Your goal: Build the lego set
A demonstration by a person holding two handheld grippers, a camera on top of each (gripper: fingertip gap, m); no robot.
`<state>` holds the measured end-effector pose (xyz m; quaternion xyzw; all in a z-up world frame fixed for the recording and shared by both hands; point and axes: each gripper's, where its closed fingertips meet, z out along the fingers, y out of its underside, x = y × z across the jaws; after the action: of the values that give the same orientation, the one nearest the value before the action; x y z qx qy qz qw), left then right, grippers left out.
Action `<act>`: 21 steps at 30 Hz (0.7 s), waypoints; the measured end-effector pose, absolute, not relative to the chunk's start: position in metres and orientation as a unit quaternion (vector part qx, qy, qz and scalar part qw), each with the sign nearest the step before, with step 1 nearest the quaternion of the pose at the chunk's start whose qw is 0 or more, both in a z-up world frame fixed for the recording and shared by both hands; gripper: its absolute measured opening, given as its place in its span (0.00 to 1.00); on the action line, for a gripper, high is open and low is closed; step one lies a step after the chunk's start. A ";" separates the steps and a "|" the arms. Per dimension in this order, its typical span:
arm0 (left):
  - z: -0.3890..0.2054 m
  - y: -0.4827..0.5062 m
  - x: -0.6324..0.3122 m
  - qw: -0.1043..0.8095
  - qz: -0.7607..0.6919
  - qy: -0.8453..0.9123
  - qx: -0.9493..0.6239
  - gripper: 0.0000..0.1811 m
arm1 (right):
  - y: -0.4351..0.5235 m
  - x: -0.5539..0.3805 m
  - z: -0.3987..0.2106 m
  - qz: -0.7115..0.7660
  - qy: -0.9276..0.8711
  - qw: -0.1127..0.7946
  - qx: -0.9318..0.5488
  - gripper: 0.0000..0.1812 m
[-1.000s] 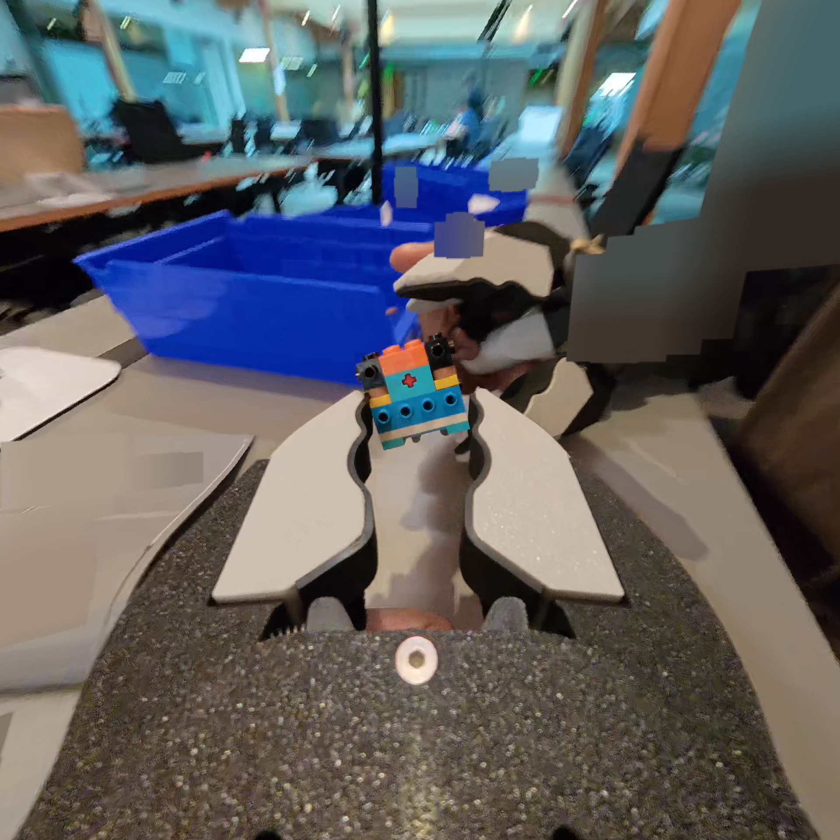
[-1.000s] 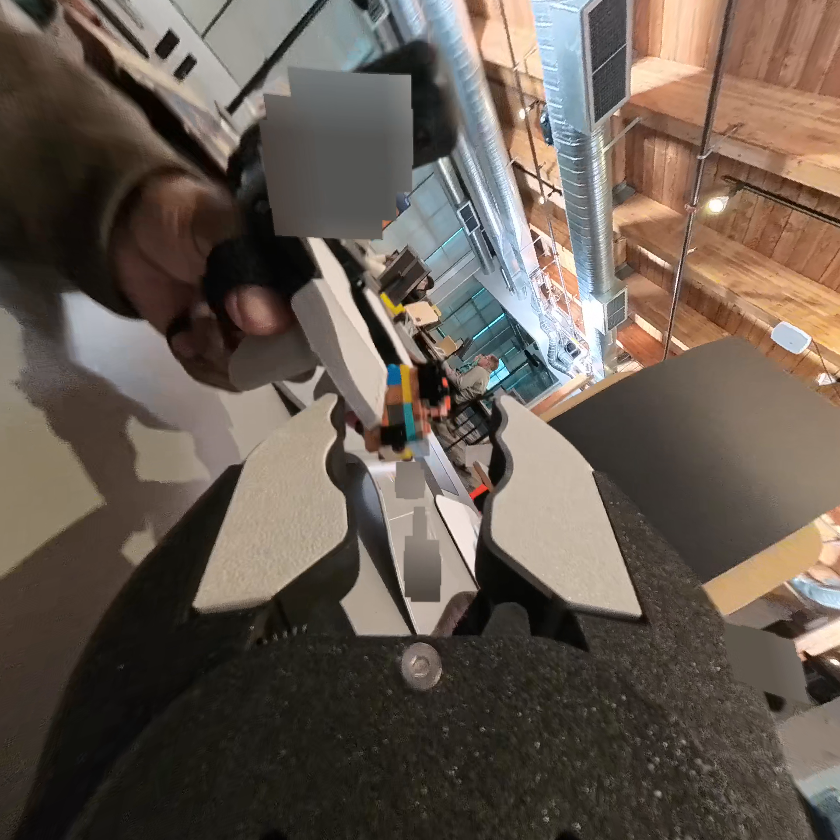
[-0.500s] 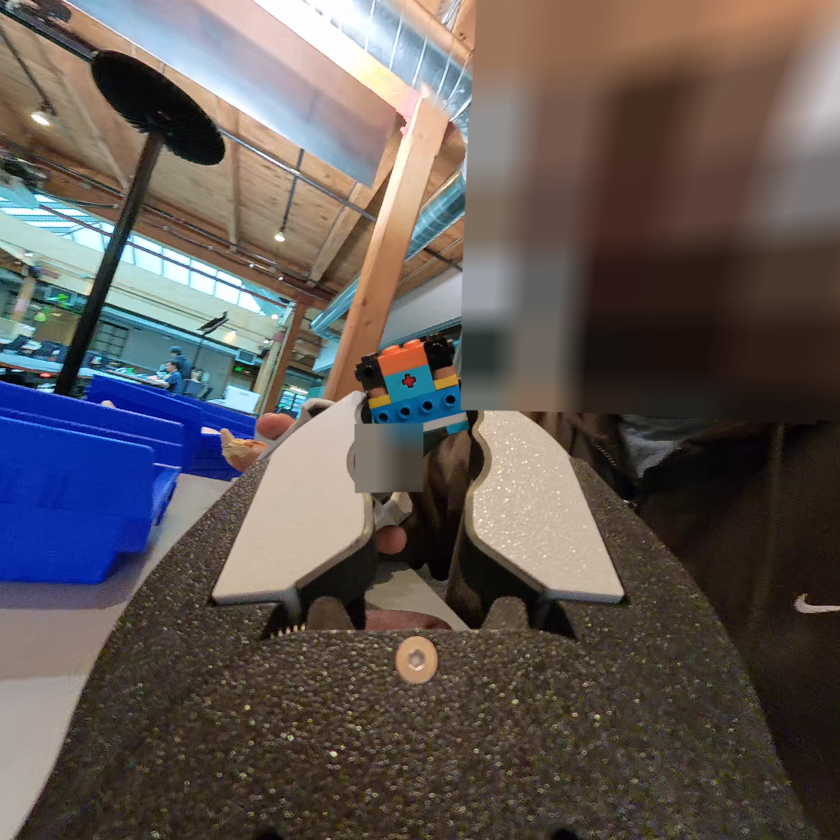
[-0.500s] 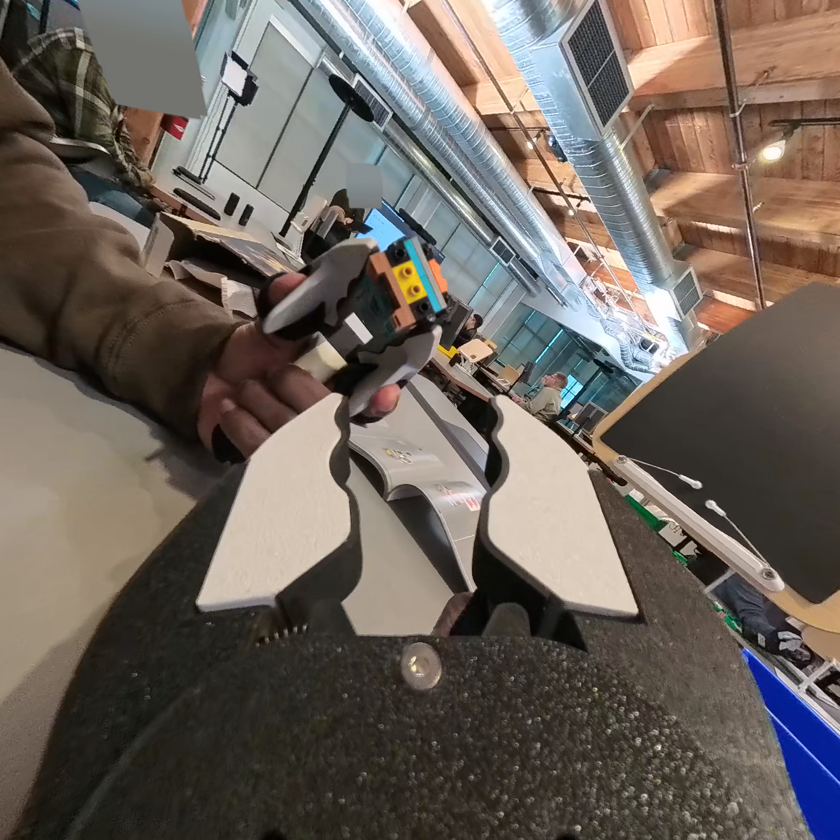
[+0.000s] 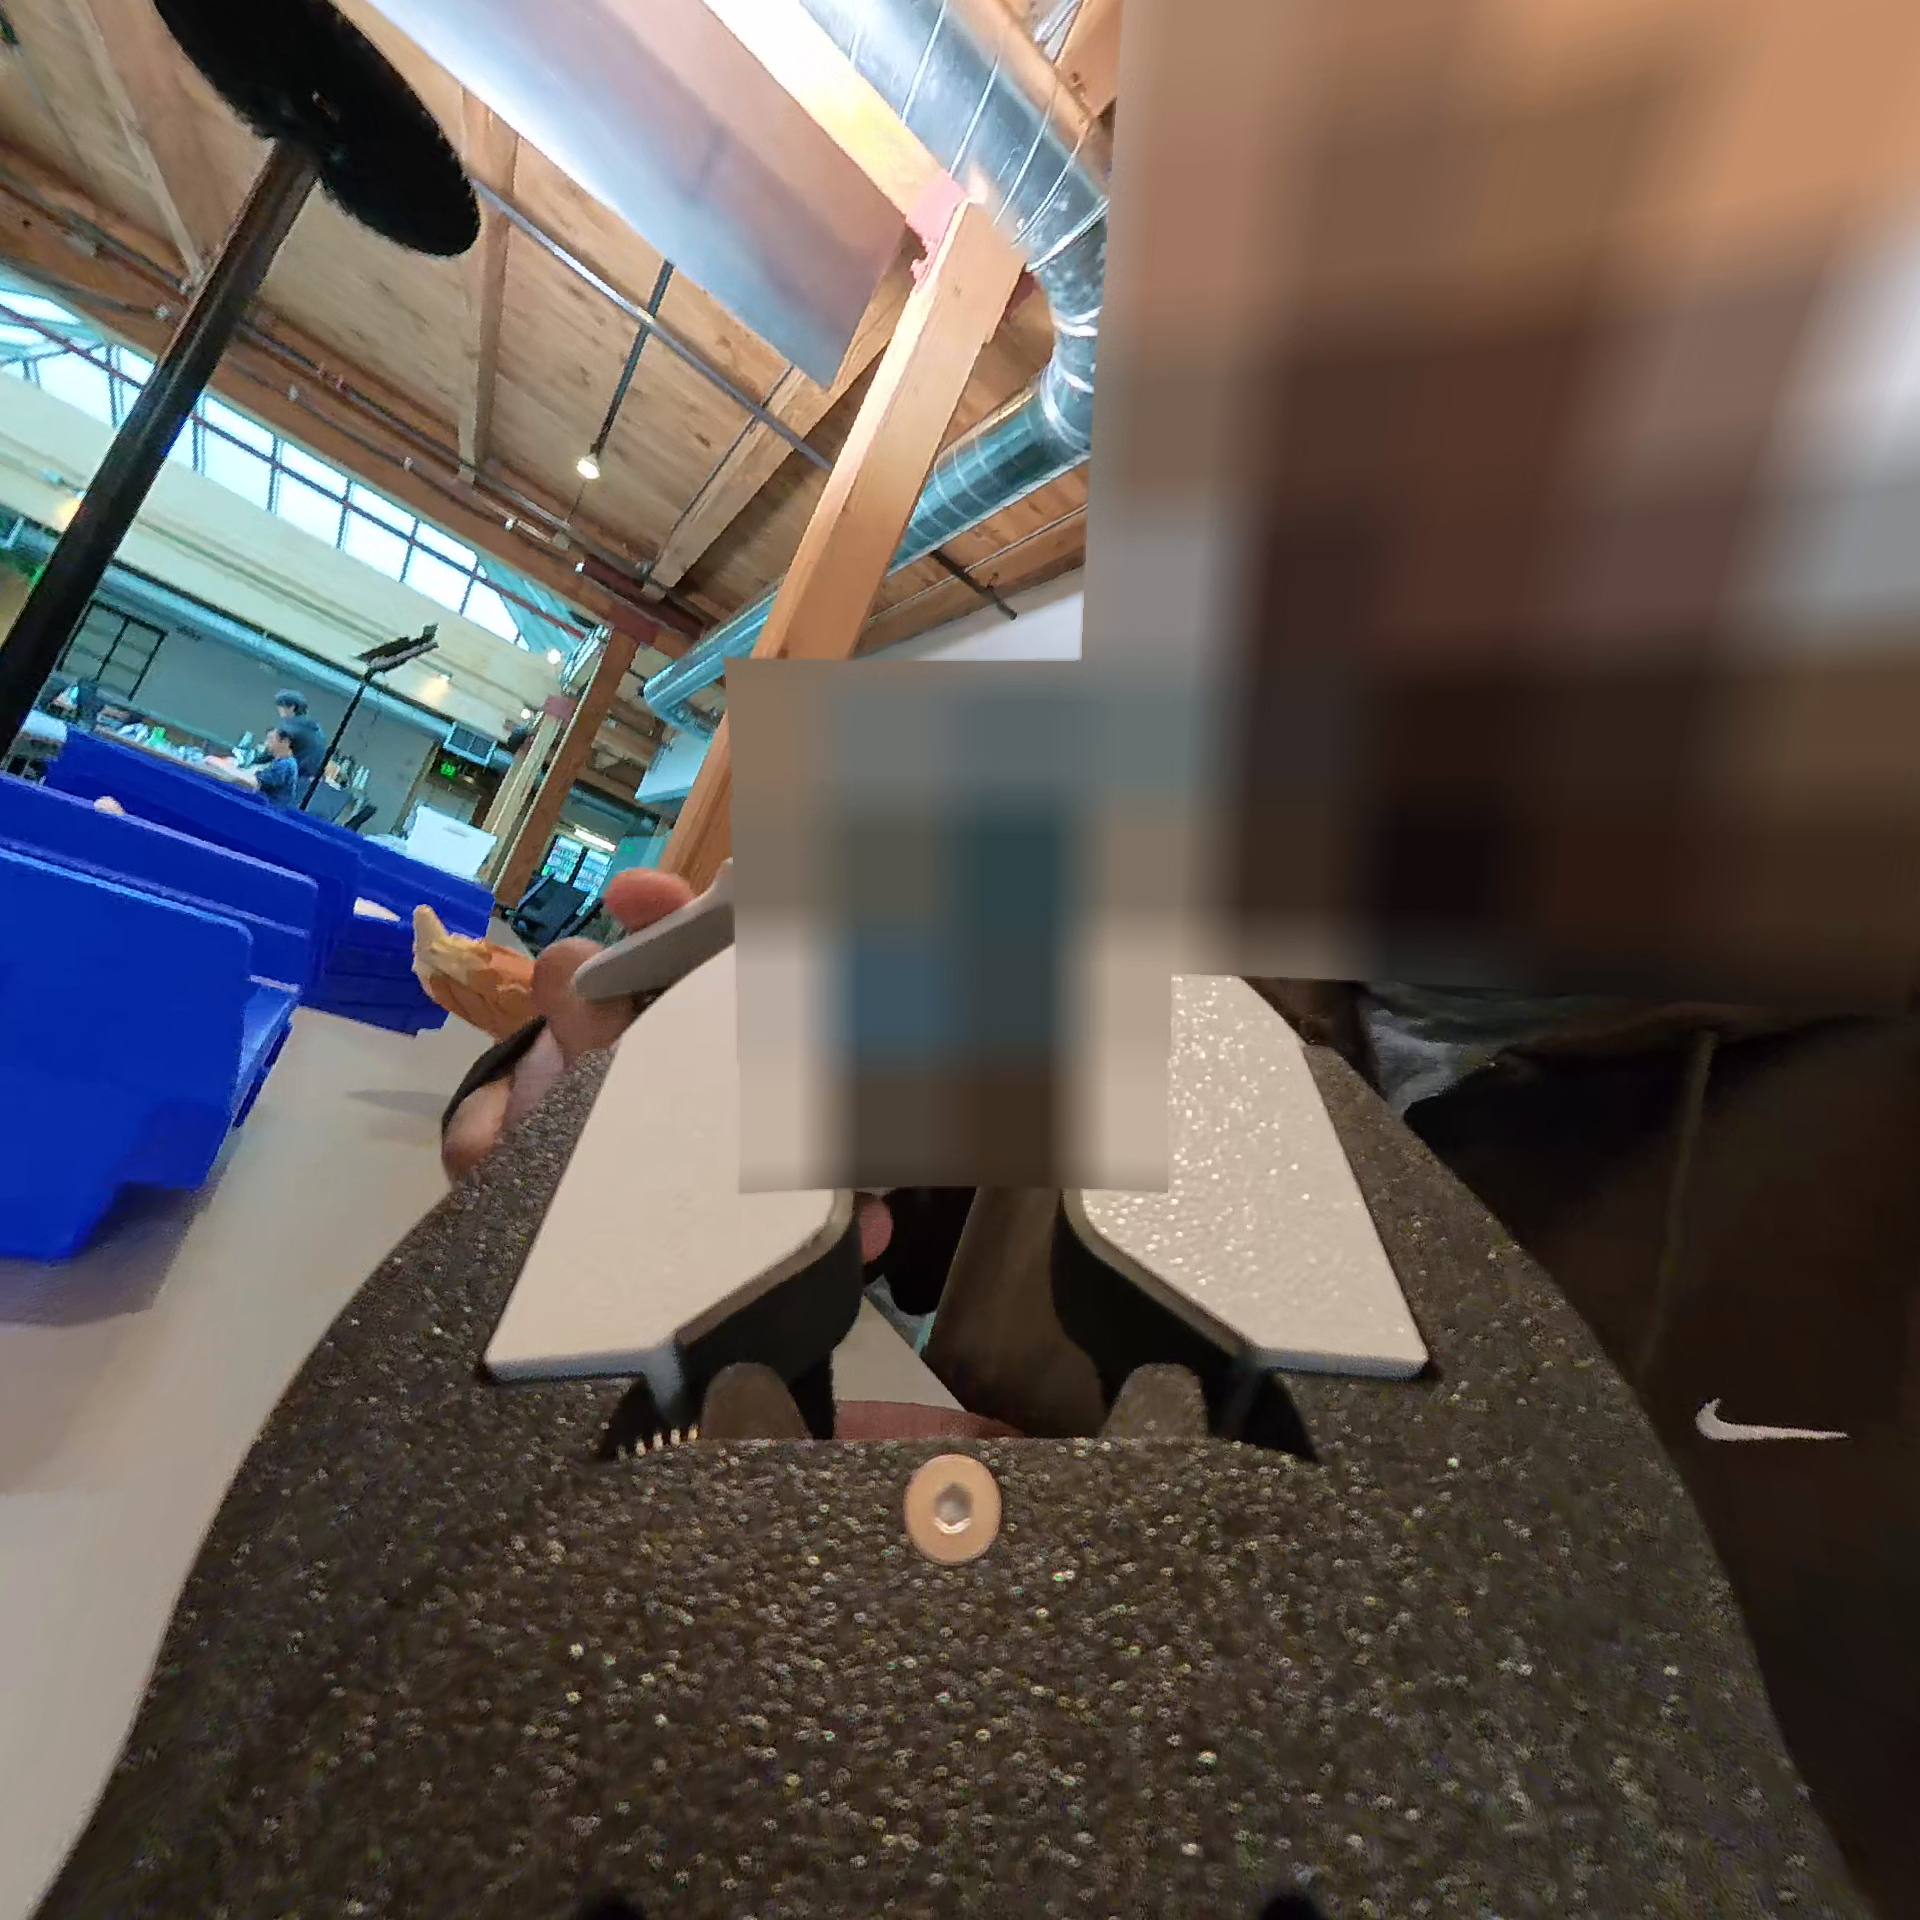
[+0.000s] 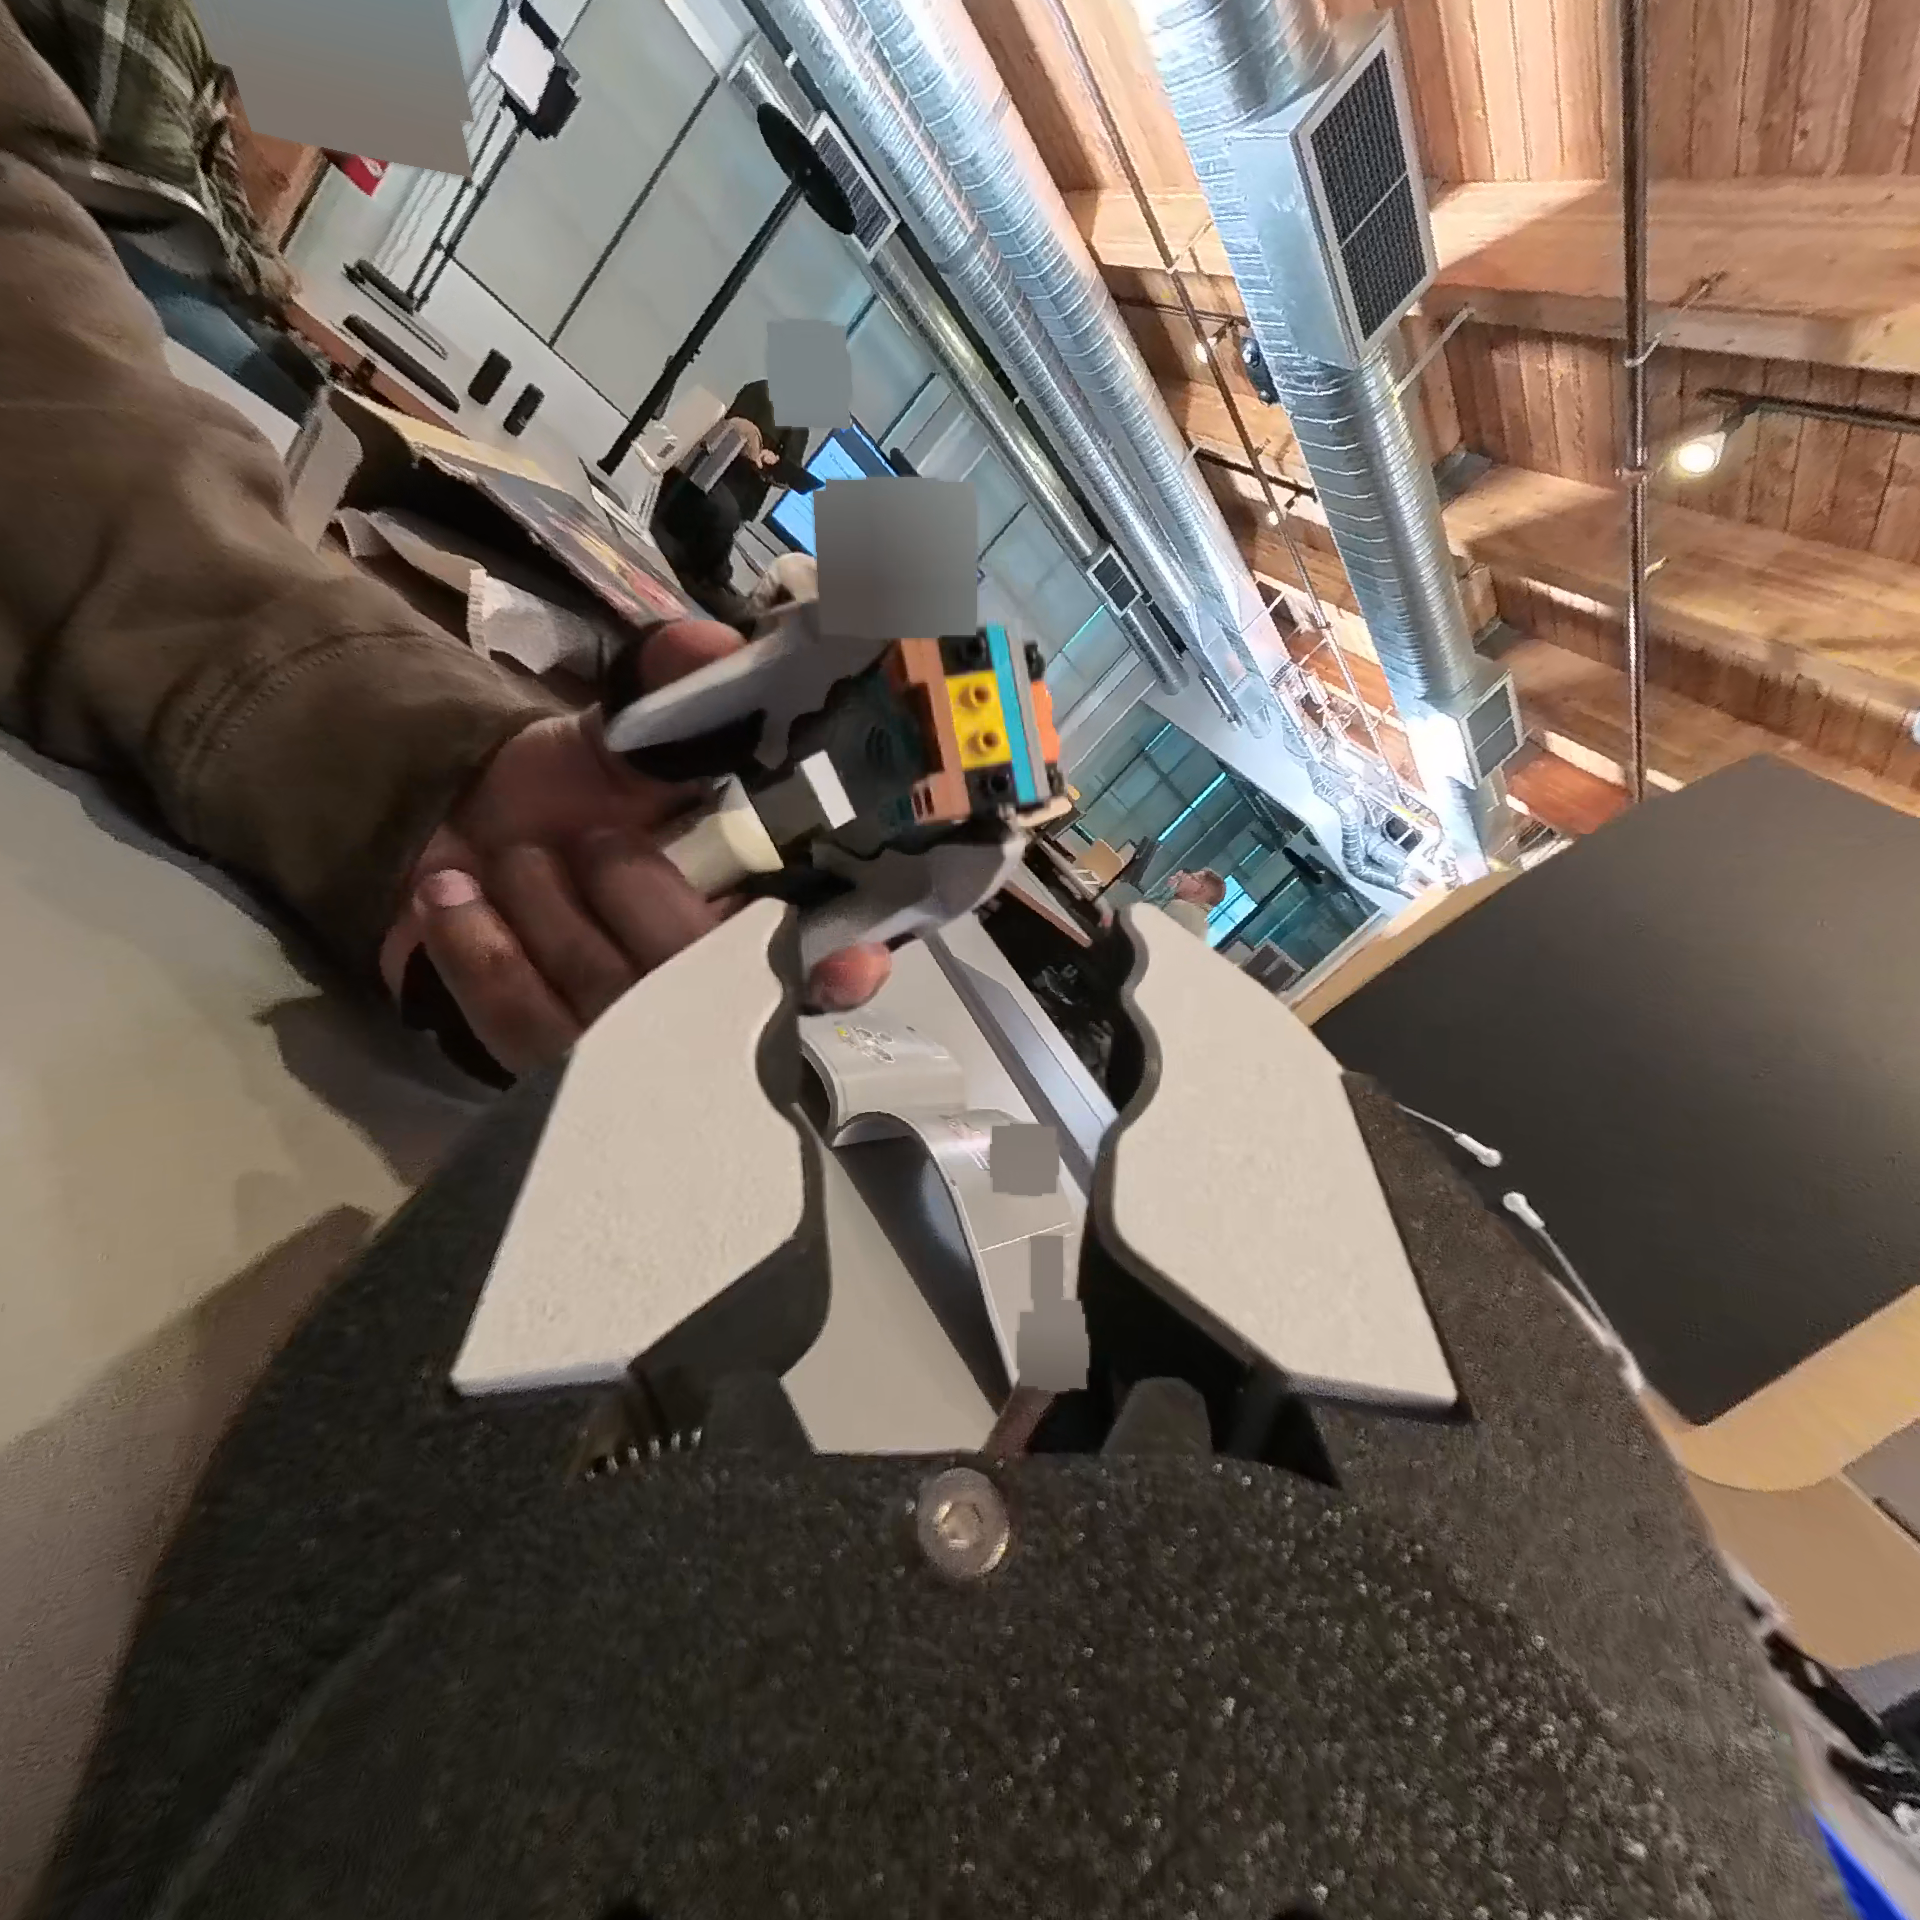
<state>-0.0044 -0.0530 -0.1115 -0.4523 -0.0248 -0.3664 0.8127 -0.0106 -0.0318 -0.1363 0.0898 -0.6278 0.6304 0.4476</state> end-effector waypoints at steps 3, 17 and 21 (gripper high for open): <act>-0.116 -0.048 -0.007 0.803 -0.374 -0.040 -0.462 0.22 | -0.033 -0.011 -0.134 0.621 -0.628 0.461 0.092 0.31; -0.132 -0.025 0.013 0.733 -0.463 -0.044 -0.497 0.22 | -0.042 -0.002 -0.135 0.585 -0.652 0.463 0.133 0.32; -0.134 -0.023 0.013 0.728 -0.466 -0.047 -0.500 0.22 | -0.042 0.001 -0.134 0.583 -0.653 0.463 0.140 0.24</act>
<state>0.0132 -0.0233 -0.1337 -0.4996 -0.0468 -0.4665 0.7285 0.0007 -0.0425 -0.1342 0.1396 -0.6530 0.5827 0.4631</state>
